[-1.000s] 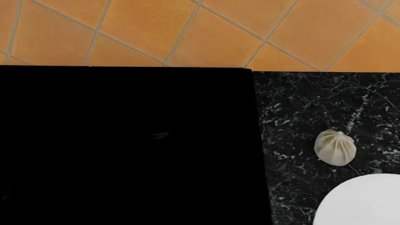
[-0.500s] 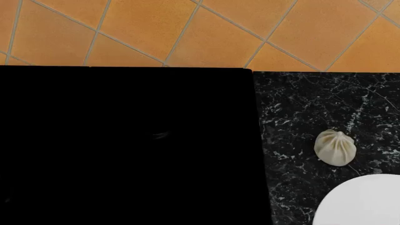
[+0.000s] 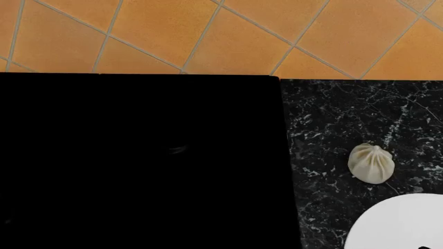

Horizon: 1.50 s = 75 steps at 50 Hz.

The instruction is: Pick the steak from the counter and place it in the microwave.

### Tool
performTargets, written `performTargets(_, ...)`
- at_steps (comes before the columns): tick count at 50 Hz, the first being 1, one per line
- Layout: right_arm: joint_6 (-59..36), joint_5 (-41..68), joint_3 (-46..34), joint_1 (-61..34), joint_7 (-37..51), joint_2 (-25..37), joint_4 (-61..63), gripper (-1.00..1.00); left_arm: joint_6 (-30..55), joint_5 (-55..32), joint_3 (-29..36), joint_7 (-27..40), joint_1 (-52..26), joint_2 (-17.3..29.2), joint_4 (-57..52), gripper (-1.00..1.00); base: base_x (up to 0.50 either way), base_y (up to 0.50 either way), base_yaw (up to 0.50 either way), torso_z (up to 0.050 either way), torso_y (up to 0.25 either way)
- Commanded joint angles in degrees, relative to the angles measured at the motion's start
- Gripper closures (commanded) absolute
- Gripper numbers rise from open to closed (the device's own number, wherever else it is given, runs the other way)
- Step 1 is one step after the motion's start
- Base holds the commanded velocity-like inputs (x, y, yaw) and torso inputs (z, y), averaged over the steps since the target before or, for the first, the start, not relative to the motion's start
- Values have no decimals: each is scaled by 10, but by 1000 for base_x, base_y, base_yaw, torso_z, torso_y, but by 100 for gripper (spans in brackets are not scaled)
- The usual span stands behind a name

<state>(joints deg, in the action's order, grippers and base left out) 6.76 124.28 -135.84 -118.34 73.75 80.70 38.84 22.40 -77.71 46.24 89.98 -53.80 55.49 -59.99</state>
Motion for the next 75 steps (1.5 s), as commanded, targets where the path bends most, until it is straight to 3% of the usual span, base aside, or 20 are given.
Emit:
performTargets(1,-89,-26,51,-79,38,23,38,100,8,1,-11,0,9,-7,0,-100,0,0,0,0,0)
performTargets(4,-89,-33,63,-86,6,29,50,100,16,0,-16,0,12,-12,0,-100,0,0,1,0,0)
performTargets(9,-92,-55,78,-94,31,30,56,100,30,-6,-31,0,16,-19,0,-100,0,0,0,0,0)
performTargets(12,-135,-126,96,-118,99,18,66,100,43,-12,-46,0,21,-29,0,-100,0,0,0,0,0)
performTargets(15,-119,-147,105,-113,91,7,74,100,51,-15,-54,0,26,-37,0,-100,0,0,0,0,0)
performTargets(19,-78,-182,110,-94,43,5,79,100,50,-14,-54,0,25,-35,0,-100,0,0,0,0,0)
performTargets(40,17,-272,114,-32,-9,3,97,100,7,22,-7,0,30,-14,0,-100,0,0,0,0,0)
performTargets(42,69,-279,118,-21,-69,21,114,100,8,22,-9,0,32,-12,0,-100,0,0,0,0,0)
performTargets(58,-1,-353,140,-41,-20,8,134,100,17,15,-12,0,24,-18,0,-100,0,0,0,0,0)
performTargets(75,-22,-335,179,-71,-44,-5,133,100,35,13,-25,0,28,-33,0,-100,0,0,0,0,0)
